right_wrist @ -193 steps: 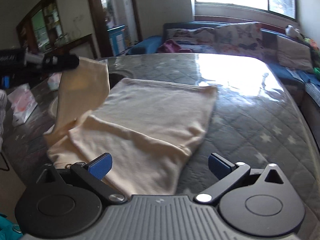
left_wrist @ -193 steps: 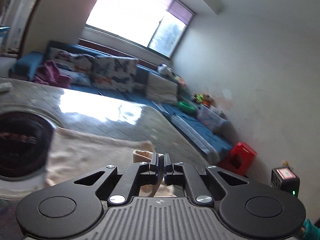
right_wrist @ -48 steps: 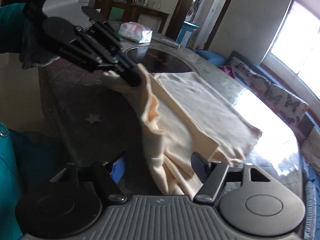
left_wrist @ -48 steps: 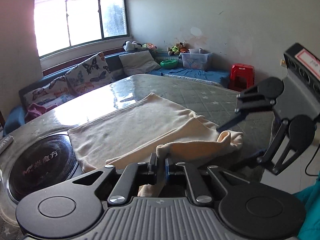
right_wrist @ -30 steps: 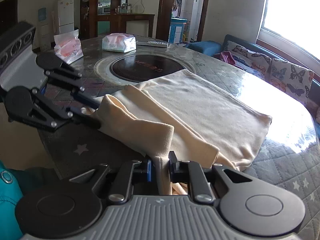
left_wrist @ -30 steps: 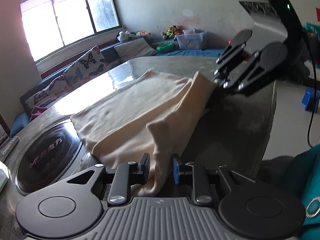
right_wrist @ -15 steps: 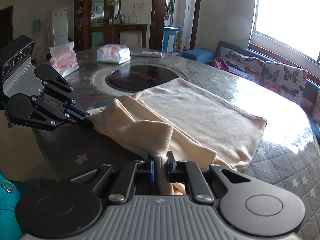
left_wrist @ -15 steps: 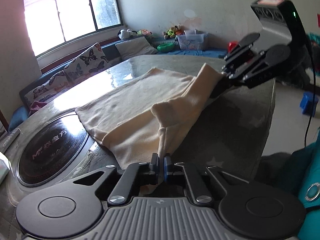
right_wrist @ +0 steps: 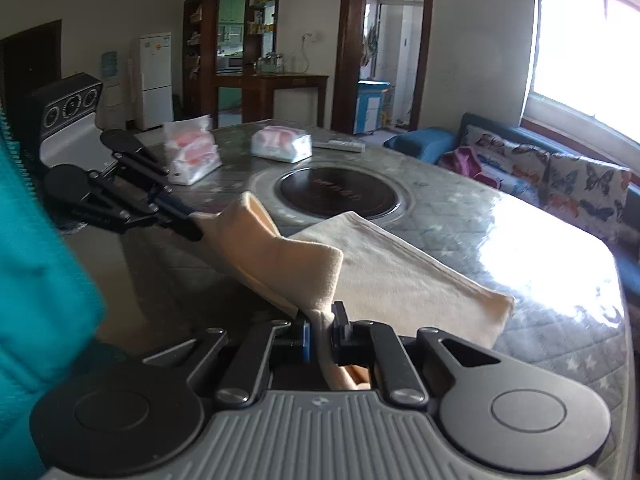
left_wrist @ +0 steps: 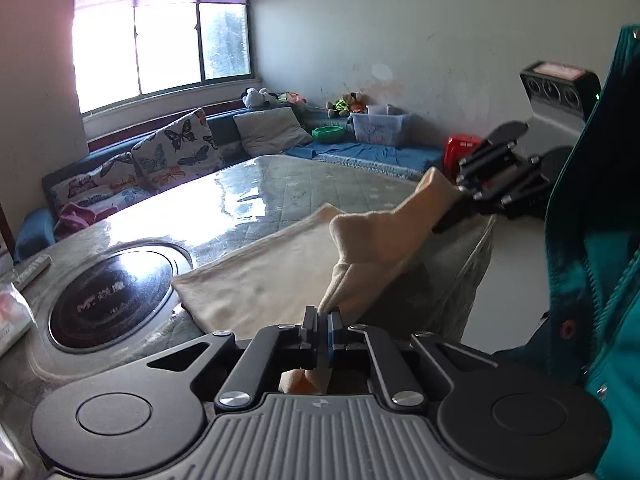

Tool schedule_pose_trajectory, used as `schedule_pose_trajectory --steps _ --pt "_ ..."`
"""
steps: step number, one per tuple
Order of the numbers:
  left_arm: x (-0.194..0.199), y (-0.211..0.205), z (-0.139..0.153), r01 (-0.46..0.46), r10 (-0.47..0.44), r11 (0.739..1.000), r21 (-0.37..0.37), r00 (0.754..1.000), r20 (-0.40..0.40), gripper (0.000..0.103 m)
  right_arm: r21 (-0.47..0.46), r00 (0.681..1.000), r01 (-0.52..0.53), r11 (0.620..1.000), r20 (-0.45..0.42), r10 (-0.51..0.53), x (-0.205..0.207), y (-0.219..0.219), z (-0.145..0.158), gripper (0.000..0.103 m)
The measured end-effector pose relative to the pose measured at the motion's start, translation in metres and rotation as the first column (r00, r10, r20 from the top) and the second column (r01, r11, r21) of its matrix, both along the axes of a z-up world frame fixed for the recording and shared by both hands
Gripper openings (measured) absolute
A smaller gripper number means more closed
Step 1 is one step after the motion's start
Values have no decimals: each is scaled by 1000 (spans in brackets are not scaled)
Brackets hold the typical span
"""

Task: Fold clothes

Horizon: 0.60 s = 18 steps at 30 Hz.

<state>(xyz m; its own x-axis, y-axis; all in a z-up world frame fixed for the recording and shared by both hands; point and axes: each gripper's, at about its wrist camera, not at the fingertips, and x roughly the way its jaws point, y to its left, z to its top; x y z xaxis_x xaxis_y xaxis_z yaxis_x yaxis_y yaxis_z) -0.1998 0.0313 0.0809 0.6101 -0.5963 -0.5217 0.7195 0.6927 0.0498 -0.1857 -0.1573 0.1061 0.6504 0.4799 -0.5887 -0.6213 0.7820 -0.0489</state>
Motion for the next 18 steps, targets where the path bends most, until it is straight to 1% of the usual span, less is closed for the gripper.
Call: schedule_pose_trajectory --steps 2,6,9,11,14,17,18 --pt "6 -2 -1 -9 9 1000 2 1000 3 5 -12 1000 -2 1000 -2 2 1 1 2 9" --pt "27 -6 -2 -36 36 999 -1 999 3 5 6 1000 26 1000 -13 -26 21 -3 7 9" --pt "54 -8 3 -57 57 998 -2 998 20 5 20 999 48 999 -17 -48 42 -9 12 8" --pt "77 -11 6 -68 69 998 -3 997 26 5 33 998 67 997 -23 -66 61 -15 16 8" --pt "118 -19 4 -88 88 996 8 996 25 5 43 994 101 994 -43 -99 101 -23 18 8" --pt "161 -29 -2 -105 105 994 24 994 17 5 26 990 128 991 -59 -126 145 -28 12 8" --pt "174 -33 -10 -119 119 992 35 993 6 5 16 987 145 989 -70 -143 160 -29 6 8"
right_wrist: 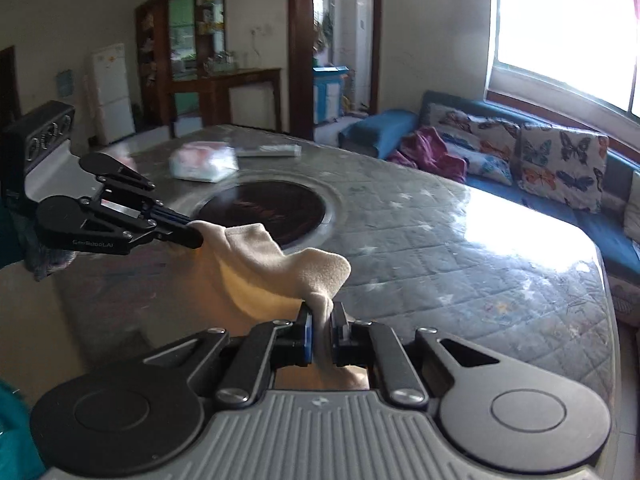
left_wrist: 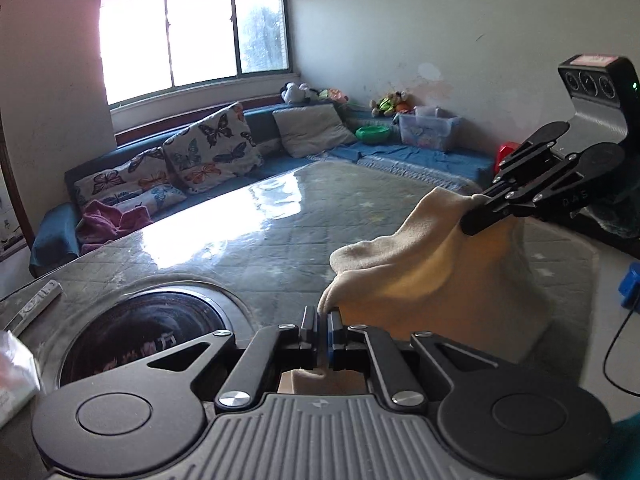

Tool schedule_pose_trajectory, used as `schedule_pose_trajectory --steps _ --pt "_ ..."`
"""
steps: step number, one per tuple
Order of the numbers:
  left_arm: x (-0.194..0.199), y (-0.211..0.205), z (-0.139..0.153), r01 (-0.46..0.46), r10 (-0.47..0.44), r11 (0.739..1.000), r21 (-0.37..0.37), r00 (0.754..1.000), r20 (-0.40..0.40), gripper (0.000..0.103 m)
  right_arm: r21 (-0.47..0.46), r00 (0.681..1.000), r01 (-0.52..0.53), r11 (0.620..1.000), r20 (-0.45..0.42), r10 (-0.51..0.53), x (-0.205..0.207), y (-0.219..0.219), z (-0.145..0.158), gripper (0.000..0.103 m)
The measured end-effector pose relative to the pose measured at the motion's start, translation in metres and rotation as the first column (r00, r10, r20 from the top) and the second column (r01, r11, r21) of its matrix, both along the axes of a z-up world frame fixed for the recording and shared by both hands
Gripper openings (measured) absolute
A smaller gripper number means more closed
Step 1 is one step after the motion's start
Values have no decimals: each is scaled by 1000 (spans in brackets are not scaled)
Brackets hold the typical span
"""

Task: Fold clothes

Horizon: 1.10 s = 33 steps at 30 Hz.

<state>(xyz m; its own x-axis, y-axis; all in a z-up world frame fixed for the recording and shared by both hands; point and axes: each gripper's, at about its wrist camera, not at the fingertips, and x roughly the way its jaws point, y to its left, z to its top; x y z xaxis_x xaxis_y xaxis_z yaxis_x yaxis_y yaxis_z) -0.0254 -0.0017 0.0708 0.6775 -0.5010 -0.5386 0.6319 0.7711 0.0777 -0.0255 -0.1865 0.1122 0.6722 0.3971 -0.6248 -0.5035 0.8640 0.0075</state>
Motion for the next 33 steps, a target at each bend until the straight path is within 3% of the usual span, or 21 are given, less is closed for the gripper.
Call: schedule_pose_trajectory --steps 6,8,9,13,15,16,17,18,22,28,30,33 --pt "59 -14 -49 -92 96 995 44 992 -88 9 -8 984 137 991 -111 -137 66 -5 -58 12" --pt "64 -12 -58 -116 121 992 57 988 -96 11 -12 976 178 984 -127 -178 73 -6 -78 26" --pt "66 -10 -59 -124 128 991 49 987 -101 14 -6 972 202 979 -121 -201 71 -8 -83 27" --pt "64 -3 -49 -159 161 987 27 982 -97 18 26 963 259 965 -79 -256 54 -16 -82 54" --pt "64 0 -41 -186 185 983 2 977 -103 32 40 961 272 961 -68 -269 48 -18 -79 65" --pt "63 0 -36 -193 190 981 -23 976 -109 38 48 960 275 960 -61 -272 44 -17 -78 75" --pt "61 0 -32 -190 183 981 -47 976 -117 48 56 960 277 959 -54 -274 40 -17 -77 90" --pt "57 0 -28 -183 174 981 -68 977 -123 53 57 960 278 959 -48 -275 40 -15 -75 95" --pt "46 -12 -20 -168 155 981 -95 979 -129 57 12 957 289 957 -40 -289 49 -4 -71 103" --pt "24 -16 -24 -159 140 978 -132 980 -145 63 12 946 317 949 -81 -315 59 -5 -72 103" --pt "16 -19 -25 -145 126 980 -137 982 -144 74 22 940 329 944 -99 -326 63 -6 -74 103" --pt "8 -23 -30 -127 108 983 -131 984 -142 75 -1 931 345 939 -123 -343 70 -4 -75 103"
